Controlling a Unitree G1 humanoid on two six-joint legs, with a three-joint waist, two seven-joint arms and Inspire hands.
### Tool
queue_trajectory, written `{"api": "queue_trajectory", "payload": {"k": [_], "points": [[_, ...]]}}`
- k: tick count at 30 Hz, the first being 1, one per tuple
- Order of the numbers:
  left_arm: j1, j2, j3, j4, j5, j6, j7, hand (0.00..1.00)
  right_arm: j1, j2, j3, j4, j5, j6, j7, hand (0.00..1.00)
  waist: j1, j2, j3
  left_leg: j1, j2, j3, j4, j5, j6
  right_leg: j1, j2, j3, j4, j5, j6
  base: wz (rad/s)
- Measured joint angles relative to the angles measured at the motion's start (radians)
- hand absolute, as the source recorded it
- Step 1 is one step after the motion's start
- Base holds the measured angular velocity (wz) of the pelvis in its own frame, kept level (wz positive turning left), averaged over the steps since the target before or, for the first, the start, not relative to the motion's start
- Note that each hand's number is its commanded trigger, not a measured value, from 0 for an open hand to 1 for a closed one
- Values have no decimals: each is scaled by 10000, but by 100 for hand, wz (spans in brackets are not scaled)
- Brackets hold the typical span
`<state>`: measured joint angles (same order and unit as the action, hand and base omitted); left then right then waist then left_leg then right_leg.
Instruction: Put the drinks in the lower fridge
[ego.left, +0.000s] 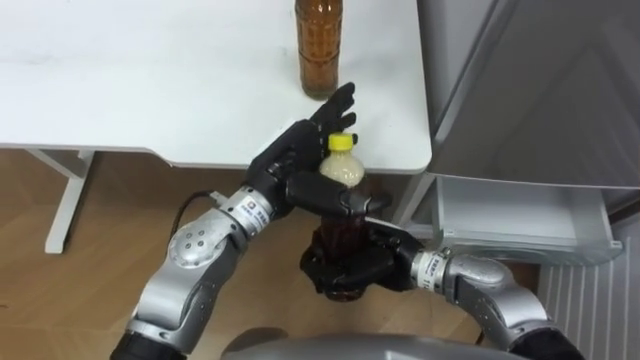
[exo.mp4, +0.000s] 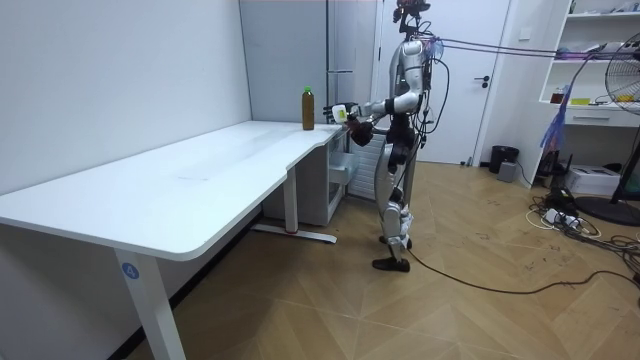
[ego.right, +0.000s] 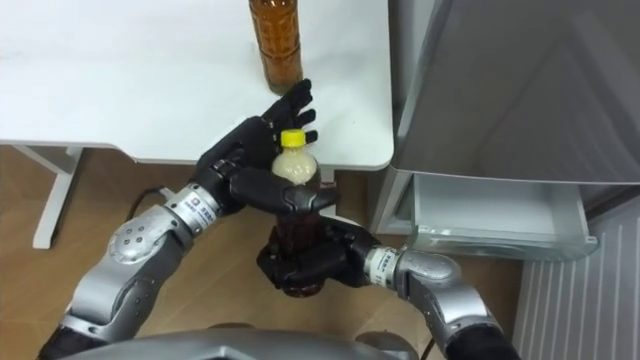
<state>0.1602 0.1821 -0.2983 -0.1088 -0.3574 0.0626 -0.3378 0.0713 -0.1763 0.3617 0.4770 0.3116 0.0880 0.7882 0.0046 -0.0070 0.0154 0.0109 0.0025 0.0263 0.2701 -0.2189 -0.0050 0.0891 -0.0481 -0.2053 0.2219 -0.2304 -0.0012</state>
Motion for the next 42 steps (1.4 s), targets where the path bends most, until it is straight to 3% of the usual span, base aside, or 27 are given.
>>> {"api": "queue_trajectory", "payload": {"k": [10, 13, 16, 21, 31, 34, 35, 38, 42], "points": [[-25, 1, 226, -1324, 1, -219, -4, 0, 3, -12, 12, -140, -79, -215, 4, 100, -46, -187, 53, -20, 2, -19, -4, -4, 2, 12, -2, -65, 2, 3, 0, 1], [-225, -57, 141, -1873, -26, -478, -200, 0, 6, -10, 146, -134, -528, -199, 3, 100, 32, -186, 52, -17, 5, -6, -6, -6, 5, 9, 9, -15, 29, 4, 1, 0], [-328, -55, 199, -2582, -17, -661, -304, 0, 9, 11, 182, -135, -720, -200, 9, 100, 47, -159, 39, -67, 14, -22, -6, -7, 6, -62, 9, -61, 81, 3, 1, 0], [-520, -42, 664, -3597, -37, -926, -462, 0, 520, -256, 27, -129, -782, -200, -1, 100, 232, -36, -56, 76, -5, -32, -5, -8, 7, 102, -8, -70, 10, 2, 2, 0], [-549, -101, 1664, -4297, -35, -1096, -386, 0, 781, -426, -32, -115, -1017, -200, -26, 100, 382, 89, -60, 217, -3, -70, 1, -8, 7, 206, -3, -113, -31, -17, 17, 0], [-600, -221, 2418, -4663, -36, -1268, -70, 0, 1084, -431, -368, -59, -1164, -201, -27, 100, 722, 126, -57, 384, -12, -57, -120, -7, 7, 331, 11, -96, -182, -22, 24, -6], [-600, -235, 2745, -4773, -39, -1469, 146, 0, 1235, -369, -522, -47, -1169, -201, -32, 100, 858, 133, -60, 413, -11, -52, -135, -7, 7, 347, 12, -106, -181, -22, 24, 5], [-598, -311, 3540, -4825, -30, -1822, 837, 0, 1397, -344, -798, 161, -1172, -208, -74, 100, 1020, 138, -53, 436, -14, -66, -151, -6, 5, 429, 13, -175, -184, -20, 21, 6], [-598, -405, 4131, -4825, -19, -2003, 2070, 0, 1583, -332, -1207, 360, -1182, -214, -387, 100, 1190, 132, -51, 485, -37, -97, -196, -6, 5, 550, 4, -204, -333, -20, 23, 3]]}}
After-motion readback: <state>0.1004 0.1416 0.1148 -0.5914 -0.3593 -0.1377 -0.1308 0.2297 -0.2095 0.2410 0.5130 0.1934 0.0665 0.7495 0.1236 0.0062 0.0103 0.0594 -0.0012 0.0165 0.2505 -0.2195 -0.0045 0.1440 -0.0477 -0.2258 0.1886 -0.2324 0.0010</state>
